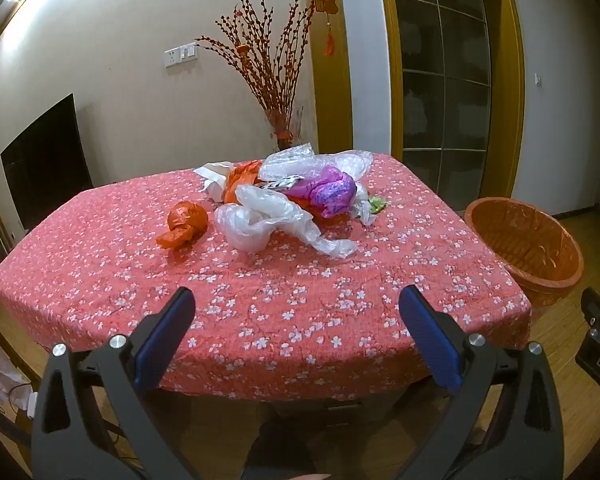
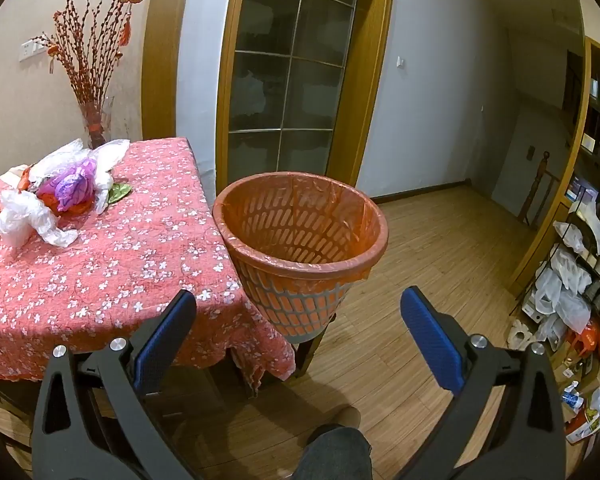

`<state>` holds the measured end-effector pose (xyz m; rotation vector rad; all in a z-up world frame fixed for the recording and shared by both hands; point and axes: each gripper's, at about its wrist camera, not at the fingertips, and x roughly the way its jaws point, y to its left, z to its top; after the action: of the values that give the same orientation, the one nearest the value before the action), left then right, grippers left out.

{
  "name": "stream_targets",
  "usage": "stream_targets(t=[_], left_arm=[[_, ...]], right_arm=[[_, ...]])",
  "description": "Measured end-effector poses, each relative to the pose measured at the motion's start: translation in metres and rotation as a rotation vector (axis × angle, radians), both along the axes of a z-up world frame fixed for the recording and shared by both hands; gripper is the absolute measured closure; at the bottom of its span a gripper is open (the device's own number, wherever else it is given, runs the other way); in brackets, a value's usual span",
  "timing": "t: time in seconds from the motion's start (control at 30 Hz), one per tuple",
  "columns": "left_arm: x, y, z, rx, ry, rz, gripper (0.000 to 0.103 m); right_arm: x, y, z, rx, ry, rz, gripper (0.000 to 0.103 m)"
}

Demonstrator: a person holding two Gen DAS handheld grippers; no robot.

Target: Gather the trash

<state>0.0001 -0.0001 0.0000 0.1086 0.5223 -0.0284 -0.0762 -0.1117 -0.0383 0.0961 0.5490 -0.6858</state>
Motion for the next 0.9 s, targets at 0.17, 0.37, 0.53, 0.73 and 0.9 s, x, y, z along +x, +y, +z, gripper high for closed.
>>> stream_targets(t=[0.17,0.37,0.53,0.73,0.9], left_arm=[[-0.0006,-0.0004,0.0004,-0.001,-0.001,0.001,0.004],[0.0001,-0.0001,-0.0001,-0.003,0.002,0.0,0.004],[0.0001,0.0002,0.0,-0.005,0.003,0.0,0.004],[0.0002,0.0003,0.0,-0.006,0.004,0.0,0.004],[0.0001,0.0003,0.0,-0.007,0.004,0.0,0.004]], right_arm=[[0.0,-0.0002,0.0005,0.001,-0.001,0.001,0.002],[0.0,-0.0017,0.0021,0.002,0.0,0.001,0.002],[0.0001,-0.0004,0.0016,-0.002,-0.001,0.0,0.002],[0.0001,-0.0007,0.0018,-0.002,-0.001,-0.001,0.002],[0.0002,-0.0011,0.0016,-0.002,-0.001,0.0,0.002]])
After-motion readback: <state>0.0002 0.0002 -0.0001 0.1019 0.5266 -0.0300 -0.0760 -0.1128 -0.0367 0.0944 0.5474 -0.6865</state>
